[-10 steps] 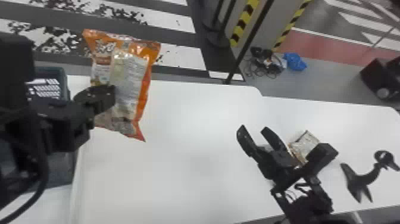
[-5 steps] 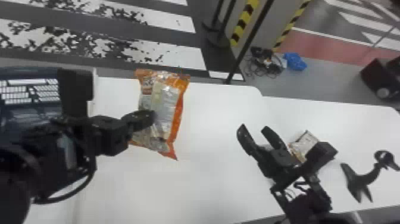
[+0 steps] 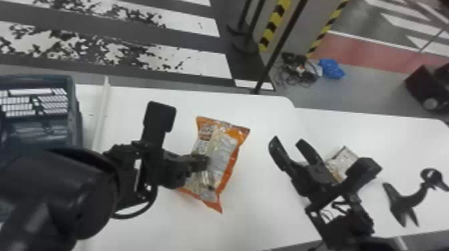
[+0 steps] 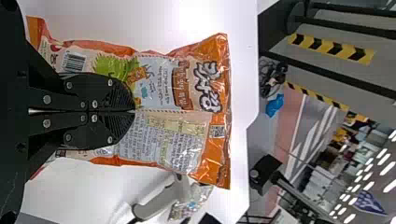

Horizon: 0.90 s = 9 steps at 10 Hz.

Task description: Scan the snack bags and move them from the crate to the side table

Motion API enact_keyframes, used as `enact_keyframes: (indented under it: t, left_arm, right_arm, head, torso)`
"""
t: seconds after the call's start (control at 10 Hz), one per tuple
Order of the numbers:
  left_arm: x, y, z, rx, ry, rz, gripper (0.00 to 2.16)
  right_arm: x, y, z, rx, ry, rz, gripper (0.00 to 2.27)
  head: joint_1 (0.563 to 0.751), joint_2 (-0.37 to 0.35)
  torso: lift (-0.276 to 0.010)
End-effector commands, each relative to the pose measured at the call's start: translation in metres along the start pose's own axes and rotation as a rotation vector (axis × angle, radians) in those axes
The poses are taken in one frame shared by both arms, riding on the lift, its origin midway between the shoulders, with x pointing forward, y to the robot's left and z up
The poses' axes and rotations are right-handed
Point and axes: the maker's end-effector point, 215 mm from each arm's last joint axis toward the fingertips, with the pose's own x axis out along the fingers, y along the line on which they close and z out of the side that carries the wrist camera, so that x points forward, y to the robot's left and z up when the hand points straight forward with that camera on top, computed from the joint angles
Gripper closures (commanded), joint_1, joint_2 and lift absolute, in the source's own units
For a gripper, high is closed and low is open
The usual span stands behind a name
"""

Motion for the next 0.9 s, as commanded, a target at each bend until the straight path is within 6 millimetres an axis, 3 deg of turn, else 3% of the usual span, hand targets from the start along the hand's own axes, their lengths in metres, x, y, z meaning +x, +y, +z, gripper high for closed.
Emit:
enact_keyframes:
  t: [0.0,0.5,0.8]
  left_arm:
    - [0.014,0.003,-0.018,0.036,0.096,0.014,1.89]
    - [0.039,0.017,-0.068,0.035,0.234,-0.016,1.89]
    - [0.049,0.013,-0.052,0.072,0.203,-0.056,1.89]
  right_arm:
    - [-0.001,-0.003,0.003,0.006,-0.011,-0.002,0.11]
    - [-0.002,-0.010,0.020,0.010,-0.054,-0.008,0.11]
    - [0.000,-0.009,0.021,0.016,-0.053,-0.005,0.11]
  head:
    - [0.695,-0.350]
    - [0.695,-0.350]
    - [0.695,-0.350]
  torso:
    - [-0.087]
    - [-0.087]
    - [-0.087]
